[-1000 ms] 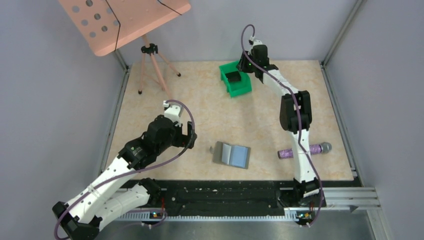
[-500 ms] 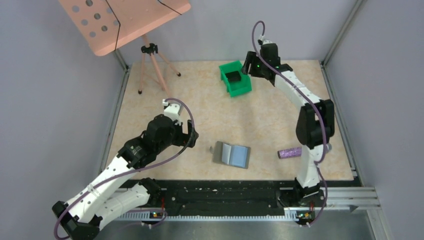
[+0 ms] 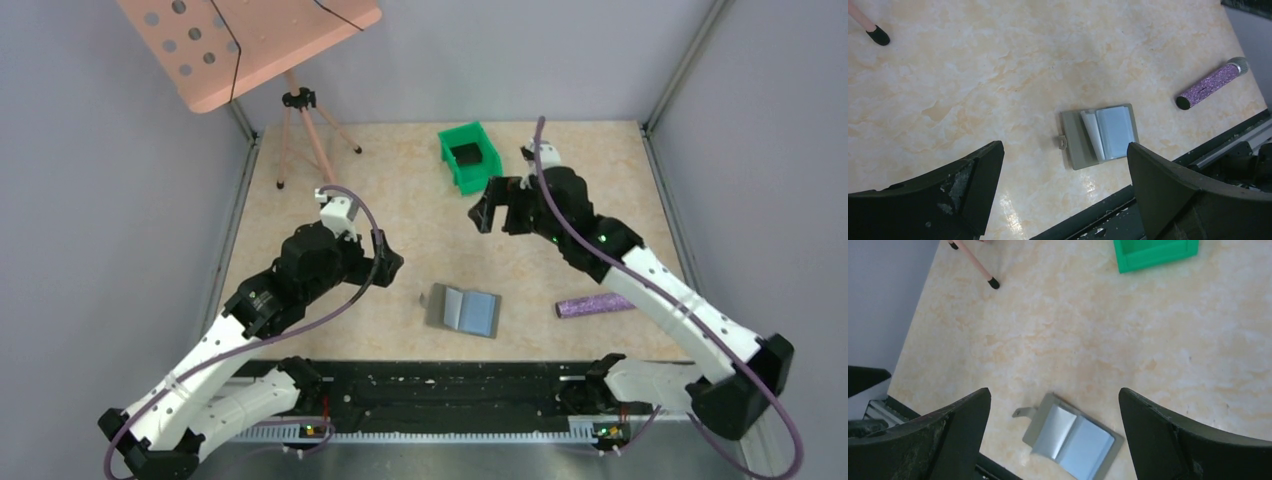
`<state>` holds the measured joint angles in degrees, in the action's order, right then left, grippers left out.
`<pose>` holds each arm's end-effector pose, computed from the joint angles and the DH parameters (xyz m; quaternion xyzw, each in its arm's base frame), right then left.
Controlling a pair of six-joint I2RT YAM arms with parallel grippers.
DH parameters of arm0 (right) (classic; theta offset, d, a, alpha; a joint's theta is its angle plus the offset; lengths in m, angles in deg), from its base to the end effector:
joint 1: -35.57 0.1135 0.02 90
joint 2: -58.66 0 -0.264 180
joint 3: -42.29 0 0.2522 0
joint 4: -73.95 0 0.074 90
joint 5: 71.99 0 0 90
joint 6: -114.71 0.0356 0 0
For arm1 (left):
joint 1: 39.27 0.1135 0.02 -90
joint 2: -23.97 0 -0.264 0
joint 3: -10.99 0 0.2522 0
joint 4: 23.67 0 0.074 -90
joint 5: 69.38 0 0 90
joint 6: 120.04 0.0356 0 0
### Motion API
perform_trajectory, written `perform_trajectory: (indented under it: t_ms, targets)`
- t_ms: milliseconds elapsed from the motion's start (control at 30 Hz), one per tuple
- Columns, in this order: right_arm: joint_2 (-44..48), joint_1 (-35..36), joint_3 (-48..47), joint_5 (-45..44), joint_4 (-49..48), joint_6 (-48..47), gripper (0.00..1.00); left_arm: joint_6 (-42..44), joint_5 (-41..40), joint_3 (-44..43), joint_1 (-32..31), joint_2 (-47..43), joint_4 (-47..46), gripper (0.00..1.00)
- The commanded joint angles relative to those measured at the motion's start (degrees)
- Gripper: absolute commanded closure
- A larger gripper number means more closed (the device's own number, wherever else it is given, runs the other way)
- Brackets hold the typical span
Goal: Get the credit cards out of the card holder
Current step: Reset both arms
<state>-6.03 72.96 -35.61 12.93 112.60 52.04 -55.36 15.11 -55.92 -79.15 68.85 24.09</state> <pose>0.2017 0.1502 0.3628 -0.0505 0.8434 0.2539 0.4707 0.1290 -0.1034 0.3469 0.0818 0.8422 -0.2520 0.4695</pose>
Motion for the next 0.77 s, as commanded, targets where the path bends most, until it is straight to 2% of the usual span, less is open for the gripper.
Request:
perform_trajectory:
  t_ms: [0,133,267,733]
  targets:
    - [14.6,0.5,7.7,-2.5,5.0,5.0,0.01,-2.4,1.6,-0.9,0.1,-2.4,-3.4,0.01]
    - [25.1,0.6,12.7,-3.6,8.4,6.7,0.01,-2.8,0.6,2.0,0.1,-5.4,-5.3,0.01]
    - [30.6,0.6,14.8,-3.6,9.9,7.4,0.01,-3.4,0.5,4.3,0.1,-8.3,-7.5,0.01]
    - [29.8,0.6,14.3,-4.2,9.1,7.1,0.01,-2.3,-1.2,6.2,0.1,-11.1,-8.6,0.01]
